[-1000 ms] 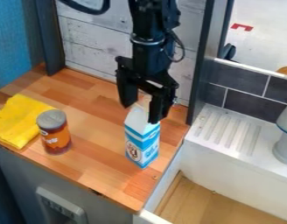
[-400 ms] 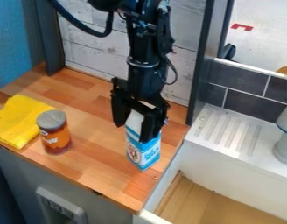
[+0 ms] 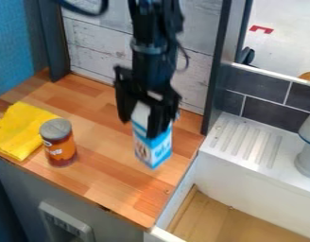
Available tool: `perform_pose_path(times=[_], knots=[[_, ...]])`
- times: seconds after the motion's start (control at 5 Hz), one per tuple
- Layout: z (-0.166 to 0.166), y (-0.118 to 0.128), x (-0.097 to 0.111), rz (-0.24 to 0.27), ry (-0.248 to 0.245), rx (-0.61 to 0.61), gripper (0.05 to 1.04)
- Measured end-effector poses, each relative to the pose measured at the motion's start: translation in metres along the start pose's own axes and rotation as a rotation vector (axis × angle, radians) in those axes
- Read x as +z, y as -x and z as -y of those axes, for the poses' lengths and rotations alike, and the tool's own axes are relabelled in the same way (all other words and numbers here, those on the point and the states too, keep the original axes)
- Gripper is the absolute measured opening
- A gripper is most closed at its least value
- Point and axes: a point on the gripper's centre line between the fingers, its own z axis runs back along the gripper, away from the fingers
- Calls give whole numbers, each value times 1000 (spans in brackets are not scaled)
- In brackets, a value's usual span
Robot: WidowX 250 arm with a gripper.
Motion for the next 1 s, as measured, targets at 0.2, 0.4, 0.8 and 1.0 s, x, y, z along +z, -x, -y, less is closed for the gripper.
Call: perform_pose_path(times=[0.2, 0.4, 0.8, 1.0], knots=[[-30, -10, 41, 124, -25, 107, 846], [-70, -20, 58, 175, -66, 203, 845], [-144, -44, 34, 144, -18, 328, 846], [-152, -48, 12, 49, 26, 315, 845]])
